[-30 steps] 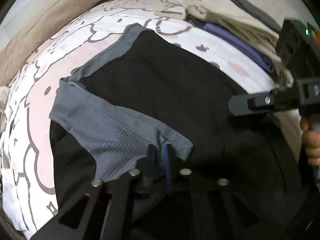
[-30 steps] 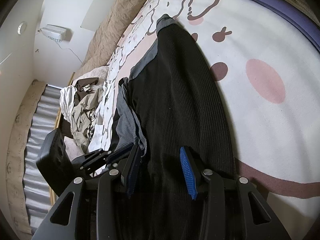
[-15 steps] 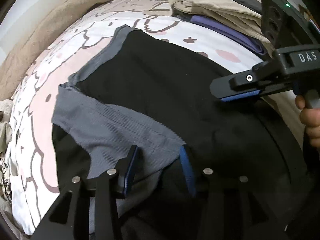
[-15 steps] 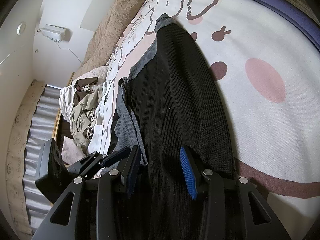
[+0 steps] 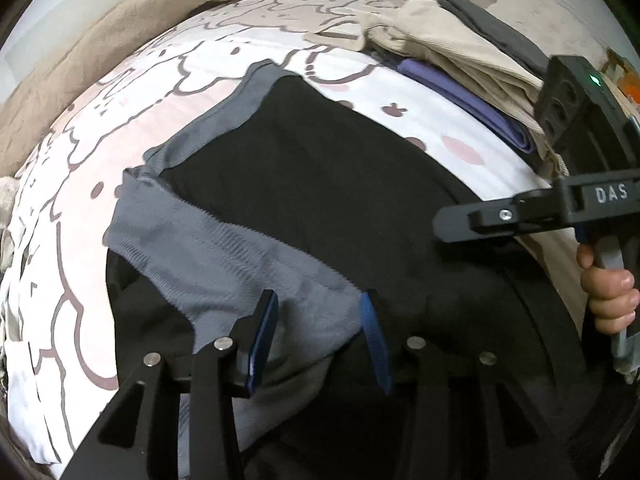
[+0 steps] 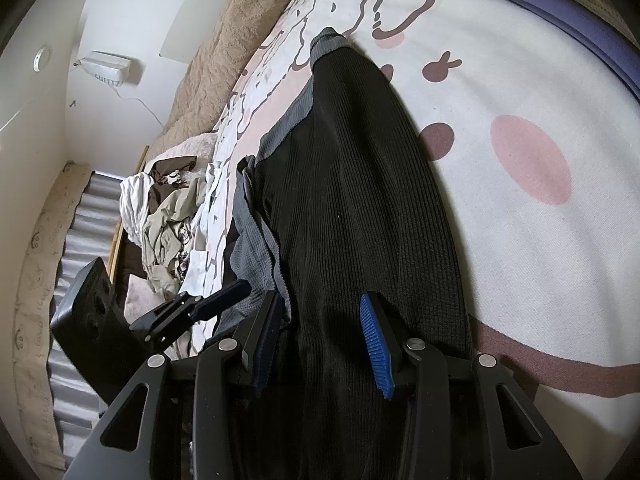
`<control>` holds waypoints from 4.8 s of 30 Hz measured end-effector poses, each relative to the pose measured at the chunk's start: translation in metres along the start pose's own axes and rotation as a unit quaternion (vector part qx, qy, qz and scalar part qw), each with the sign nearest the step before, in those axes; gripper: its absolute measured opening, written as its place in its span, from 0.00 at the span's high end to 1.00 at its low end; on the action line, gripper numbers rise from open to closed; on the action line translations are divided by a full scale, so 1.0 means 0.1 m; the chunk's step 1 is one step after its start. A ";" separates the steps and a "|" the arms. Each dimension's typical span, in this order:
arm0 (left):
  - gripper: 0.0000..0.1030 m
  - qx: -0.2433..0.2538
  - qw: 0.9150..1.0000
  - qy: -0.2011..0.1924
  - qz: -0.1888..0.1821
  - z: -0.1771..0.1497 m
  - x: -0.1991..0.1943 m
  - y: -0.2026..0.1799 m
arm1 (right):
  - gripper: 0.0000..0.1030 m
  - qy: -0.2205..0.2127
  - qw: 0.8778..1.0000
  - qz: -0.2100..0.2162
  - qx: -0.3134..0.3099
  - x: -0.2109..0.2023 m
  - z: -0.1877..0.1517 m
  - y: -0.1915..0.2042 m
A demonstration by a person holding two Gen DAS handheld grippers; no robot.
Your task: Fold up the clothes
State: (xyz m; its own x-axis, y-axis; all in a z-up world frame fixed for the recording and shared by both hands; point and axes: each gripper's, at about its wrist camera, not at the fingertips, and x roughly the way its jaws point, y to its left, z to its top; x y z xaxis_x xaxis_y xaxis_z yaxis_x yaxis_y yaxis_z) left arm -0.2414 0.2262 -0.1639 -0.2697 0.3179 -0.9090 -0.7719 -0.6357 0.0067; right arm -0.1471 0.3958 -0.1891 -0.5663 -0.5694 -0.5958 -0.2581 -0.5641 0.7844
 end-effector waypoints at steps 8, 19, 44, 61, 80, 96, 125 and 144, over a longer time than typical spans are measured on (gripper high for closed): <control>0.64 0.016 1.000 0.002 0.007 -0.09 0.10 -0.05 | 0.60 -0.008 1.000 -0.013 -0.014 -0.01 0.01 0.04; 0.94 -0.031 0.999 -0.043 0.008 -0.10 -0.22 0.18 | 0.60 -0.028 0.999 -0.008 -0.028 -0.01 0.01 0.08; 0.94 -0.047 0.997 -0.030 -0.058 -0.19 -0.32 0.09 | 0.60 0.010 0.992 0.125 0.024 0.27 0.01 0.06; 0.94 -0.107 0.988 -0.047 -0.104 -0.29 -0.36 0.20 | 0.99 0.041 0.990 0.137 0.011 0.55 -0.02 0.20; 0.94 -0.109 0.986 -0.032 -0.120 -0.33 -0.30 0.18 | 0.56 0.053 0.977 0.195 0.076 0.60 0.06 0.09; 0.93 -0.152 0.977 -0.048 -0.139 -0.36 -0.40 0.34 | 0.98 0.051 0.992 0.101 0.059 0.69 0.02 0.06; 0.63 0.075 0.996 -0.001 -0.040 -0.22 -0.36 -0.15 | 0.33 -0.004 0.978 0.181 0.107 0.38 0.16 -0.02; 0.89 0.031 0.998 0.053 -0.030 -0.20 -0.02 -0.08 | 0.33 0.001 0.977 0.185 0.108 0.36 0.15 -0.02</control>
State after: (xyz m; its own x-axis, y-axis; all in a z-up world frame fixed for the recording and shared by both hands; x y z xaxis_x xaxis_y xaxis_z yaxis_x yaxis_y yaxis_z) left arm -0.2232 0.2167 -0.1707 -0.1627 0.2751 -0.9475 -0.8195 -0.5726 -0.0256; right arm -0.1788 0.3854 -0.2097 -0.6507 -0.7116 -0.2649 -0.1952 -0.1804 0.9640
